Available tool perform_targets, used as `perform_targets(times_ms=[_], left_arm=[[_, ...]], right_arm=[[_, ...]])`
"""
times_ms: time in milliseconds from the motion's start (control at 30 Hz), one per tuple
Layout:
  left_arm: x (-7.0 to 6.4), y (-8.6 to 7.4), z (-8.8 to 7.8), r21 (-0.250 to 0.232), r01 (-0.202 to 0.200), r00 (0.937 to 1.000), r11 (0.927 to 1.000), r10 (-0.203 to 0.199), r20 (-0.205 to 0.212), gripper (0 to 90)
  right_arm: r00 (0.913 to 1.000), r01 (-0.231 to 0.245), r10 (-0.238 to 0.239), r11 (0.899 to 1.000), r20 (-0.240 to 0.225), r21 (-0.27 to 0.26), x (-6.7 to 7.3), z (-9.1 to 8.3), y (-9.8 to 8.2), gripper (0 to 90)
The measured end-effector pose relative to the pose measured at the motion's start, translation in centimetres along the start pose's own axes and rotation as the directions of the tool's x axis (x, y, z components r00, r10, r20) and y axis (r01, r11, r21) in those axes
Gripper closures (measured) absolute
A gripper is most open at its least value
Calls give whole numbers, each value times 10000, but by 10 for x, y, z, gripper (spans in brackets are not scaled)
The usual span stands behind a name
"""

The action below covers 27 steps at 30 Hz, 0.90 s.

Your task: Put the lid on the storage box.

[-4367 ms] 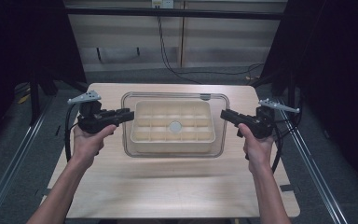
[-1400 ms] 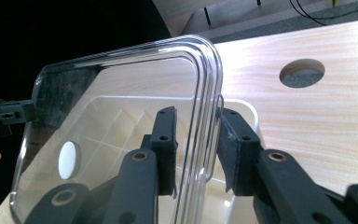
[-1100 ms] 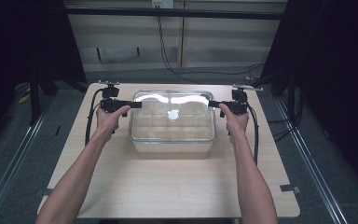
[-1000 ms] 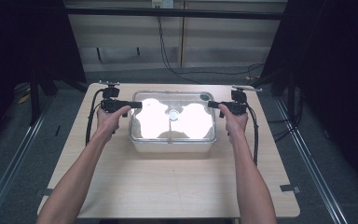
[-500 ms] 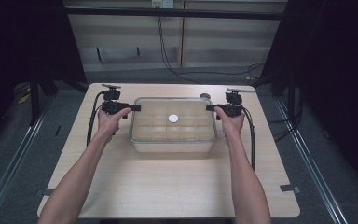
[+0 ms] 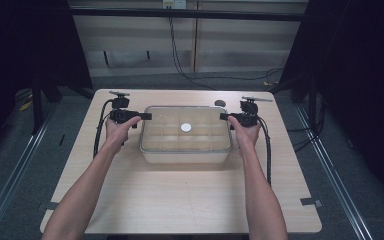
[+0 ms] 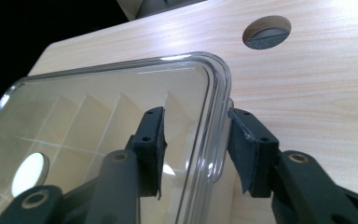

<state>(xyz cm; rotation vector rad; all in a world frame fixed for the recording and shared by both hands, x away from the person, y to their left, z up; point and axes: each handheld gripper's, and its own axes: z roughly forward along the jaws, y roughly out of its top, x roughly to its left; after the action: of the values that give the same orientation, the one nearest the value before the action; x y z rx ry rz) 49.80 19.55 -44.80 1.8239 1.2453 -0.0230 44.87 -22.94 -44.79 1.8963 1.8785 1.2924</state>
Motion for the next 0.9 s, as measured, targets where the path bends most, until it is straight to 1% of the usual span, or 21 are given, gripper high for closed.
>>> perform_targets(times_ms=[33,133,167,200,233,267,300,367,400,433,500,567,633,667,700,733,767,800,833,867,900], left_arm=[[0,0,-1,-38,-179,9998,9998,179,-99,548],[-2,1,-4,50,-331,9992,9994,332,-221,576],[-4,0,-5,113,-472,9985,9988,475,-270,572],[-6,0,-6,195,-574,9982,9982,577,-180,541],[-9,-1,-9,90,-701,9973,9975,703,-232,517],[-10,-2,-12,16,-773,9967,9970,773,-236,501],[-11,-2,-14,-64,-718,9973,9974,717,-161,481],[-12,-3,-19,-62,-870,9959,9962,869,-234,469],[-14,-5,-22,-204,-874,9959,9960,869,-239,457],[-15,-6,-26,-273,-861,9962,9959,858,-115,450],[-17,-10,-32,-329,-981,9952,9946,979,-90,440],[-18,-11,-34,-331,-926,9957,9951,924,-77,428],[-21,-17,-42,-369,-868,9962,9955,869,24,429],[-23,-19,-45,-426,-957,9953,9945,962,108,429],[-25,-20,-46,-455,-990,9949,9940,998,164,430],[-28,-21,-48,-410,-1163,9930,9924,1170,163,435],[-28,-21,-48,-410,-1163,9930,9924,1170,163,452],[-32,-25,-49,-284,-1447,9894,9891,1449,36,457],[-34,-28,-50,-276,-1575,9875,9871,1577,24,457],[-36,-30,-51,-349,-1722,9850,9844,1718,-144,457],[-39,-32,-54,-503,-1792,9838,9825,1784,-188,461]], right_arm=[[10000,30,-30,10000,19,35,0,0,0,563],[10000,35,-35,10000,-68,18,-1,-1,-1,555],[9999,33,-32,10000,-98,71,0,-1,-1,541],[9996,259,-257,9995,-142,171,0,-2,-1,516],[9985,513,-508,9985,-226,190,0,-3,-1,504],[9979,611,-608,9980,-205,159,0,-5,-1,497],[9980,588,-586,9982,-223,83,-1,-7,-2,479],[9975,615,-618,9981,-355,-82,-1,-13,-2,459],[9973,670,-674,9976,-307,-156,0,-15,-2,448],[9966,740,-747,9970,-336,-220,2,-19,-2,442],[9947,975,-982,9949,-316,-241,5,-26,-1,429],[9928,1135,-1147,9929,-340,-352,8,-32,-1,420],[9908,1273,-1293,9907,-409,-479,11,-41,-2,414],[9898,1340,-1362,9896,-406,-522,13,-45,-3,416],[9870,1487,-1518,9871,-519,-595,15,-49,-4,416],[9852,1587,-1624,9852,-549,-653,16,-52,-4,416],[9829,1708,-1750,9828,-583,-700,18,-56,-6,414],[9819,1748,-1789,9823,-615,-666,20,-59,-8,414],[9789,1900,-1943,9794,-632,-679,21,-61,-9,410],[9771,2001,-2041,9775,-603,-663,22,-64,-11,407],[9741,2136,-2174,9749,-622,-631,23,-66,-12,403]])
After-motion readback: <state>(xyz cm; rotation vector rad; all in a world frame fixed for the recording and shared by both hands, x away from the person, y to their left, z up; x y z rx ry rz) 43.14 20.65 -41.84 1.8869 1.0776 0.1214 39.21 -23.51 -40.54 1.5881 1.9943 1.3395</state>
